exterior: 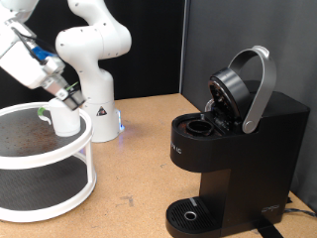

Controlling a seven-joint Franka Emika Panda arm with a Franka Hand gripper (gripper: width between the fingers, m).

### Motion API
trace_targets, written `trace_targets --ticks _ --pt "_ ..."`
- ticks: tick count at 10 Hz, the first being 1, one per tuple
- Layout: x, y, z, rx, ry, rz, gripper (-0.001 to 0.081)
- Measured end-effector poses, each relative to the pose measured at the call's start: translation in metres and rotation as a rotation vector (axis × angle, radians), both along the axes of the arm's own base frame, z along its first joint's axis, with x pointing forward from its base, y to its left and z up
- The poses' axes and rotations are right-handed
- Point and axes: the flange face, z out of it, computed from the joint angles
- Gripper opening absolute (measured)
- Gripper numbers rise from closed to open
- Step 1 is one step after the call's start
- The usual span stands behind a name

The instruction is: Make a cup of coffee with the keurig machine

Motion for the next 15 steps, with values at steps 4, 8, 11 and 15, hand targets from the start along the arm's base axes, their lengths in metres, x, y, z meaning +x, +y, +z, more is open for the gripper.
trace_targets --ticks 4,8,11,15 --pt "0.035 0.039 0.03 0.112 0.068 -0.051 0.0476" --pt "0.052 0.056 0.035 0.082 0.07 -0.094 0.0476" --pt "0.064 0.09 0.052 0.194 0.114 -0.054 0.0476" --pt "0.082 0.137 0.076 0.157 0.078 -0.041 0.0461"
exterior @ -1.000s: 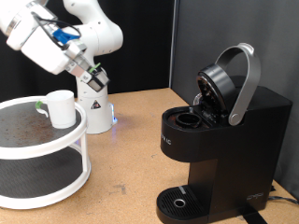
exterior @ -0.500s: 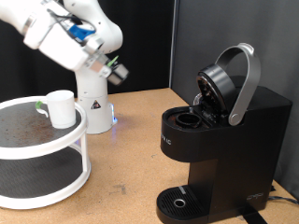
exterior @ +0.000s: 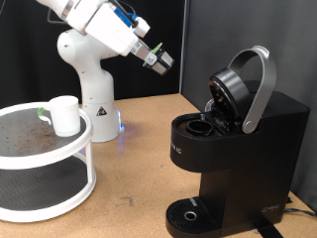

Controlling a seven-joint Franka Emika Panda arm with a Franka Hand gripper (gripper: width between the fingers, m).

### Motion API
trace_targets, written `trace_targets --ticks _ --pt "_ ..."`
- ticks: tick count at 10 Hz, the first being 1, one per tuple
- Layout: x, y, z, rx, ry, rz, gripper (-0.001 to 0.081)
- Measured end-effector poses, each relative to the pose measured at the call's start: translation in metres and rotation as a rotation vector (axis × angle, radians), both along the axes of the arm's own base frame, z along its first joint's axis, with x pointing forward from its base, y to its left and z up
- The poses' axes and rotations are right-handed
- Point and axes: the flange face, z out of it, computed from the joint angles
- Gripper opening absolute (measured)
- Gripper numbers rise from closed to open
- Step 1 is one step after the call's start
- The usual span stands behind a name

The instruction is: Make a cup of coffee with the keurig machine

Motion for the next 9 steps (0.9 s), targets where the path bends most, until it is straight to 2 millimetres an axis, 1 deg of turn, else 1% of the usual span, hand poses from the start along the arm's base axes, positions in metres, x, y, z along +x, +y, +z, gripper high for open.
trace_targets --ticks 1,2,3,7,8,9 --pt "-0.001 -0.001 -0.001 0.006 0.007 0.004 0.0461" --pt "-0.003 0.002 -0.001 0.023 0.026 0.034 0.0461" --pt "-0.002 0.009 0.003 0.039 0.052 0.053 0.0461" --pt "0.01 0.051 0.034 0.016 0.063 0.048 0.0461" --pt "0.009 0.059 0.038 0.016 0.078 0.073 0.0461" --pt "0.008 0.06 0.039 0.017 0.085 0.084 0.0461"
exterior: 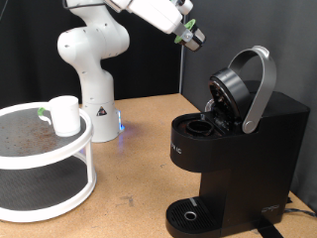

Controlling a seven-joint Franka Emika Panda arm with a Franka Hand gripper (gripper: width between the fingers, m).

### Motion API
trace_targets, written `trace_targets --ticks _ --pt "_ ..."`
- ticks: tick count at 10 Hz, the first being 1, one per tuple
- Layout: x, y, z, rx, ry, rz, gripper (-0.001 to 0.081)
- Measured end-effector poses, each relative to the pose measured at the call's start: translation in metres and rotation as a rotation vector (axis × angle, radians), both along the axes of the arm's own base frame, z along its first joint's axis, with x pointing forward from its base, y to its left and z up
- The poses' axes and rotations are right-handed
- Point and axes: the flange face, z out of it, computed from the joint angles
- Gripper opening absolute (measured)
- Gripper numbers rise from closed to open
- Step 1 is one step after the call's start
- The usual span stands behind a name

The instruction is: Make a cup of coffee with the keurig machine

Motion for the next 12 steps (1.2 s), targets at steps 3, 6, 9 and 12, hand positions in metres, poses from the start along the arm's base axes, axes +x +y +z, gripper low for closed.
trace_targets --ticks 3,6,9,12 --pt "0.001 0.002 -0.02 -0.029 0.02 -0.018 0.0461" --pt "0.002 0.014 -0.058 -0.088 0.037 -0.008 0.0461" --pt "0.001 0.019 -0.082 -0.132 0.048 -0.01 0.0461" --pt "0.005 0.029 -0.103 -0.203 0.057 -0.01 0.0461"
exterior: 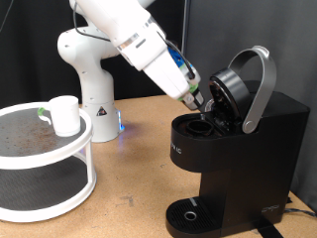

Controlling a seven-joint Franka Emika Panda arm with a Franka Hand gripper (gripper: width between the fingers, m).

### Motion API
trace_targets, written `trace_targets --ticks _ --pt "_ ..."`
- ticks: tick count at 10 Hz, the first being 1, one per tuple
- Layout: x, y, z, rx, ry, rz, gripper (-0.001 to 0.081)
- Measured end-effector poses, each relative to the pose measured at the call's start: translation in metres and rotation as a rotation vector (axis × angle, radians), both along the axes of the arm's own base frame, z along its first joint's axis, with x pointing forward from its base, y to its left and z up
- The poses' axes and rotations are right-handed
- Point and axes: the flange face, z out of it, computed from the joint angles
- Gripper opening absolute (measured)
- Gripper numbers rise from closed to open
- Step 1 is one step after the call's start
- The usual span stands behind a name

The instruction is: Make a cup of coffee with the keurig machine

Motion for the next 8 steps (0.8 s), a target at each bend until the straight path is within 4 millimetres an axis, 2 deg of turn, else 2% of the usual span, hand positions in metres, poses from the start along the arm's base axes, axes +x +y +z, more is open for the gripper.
trace_targets --ticks 4,8 --pt "0.007 0.016 -0.015 -0.104 0.022 -0.016 0.0461" --pt "0.011 0.021 -0.031 -0.137 0.048 -0.02 0.0461"
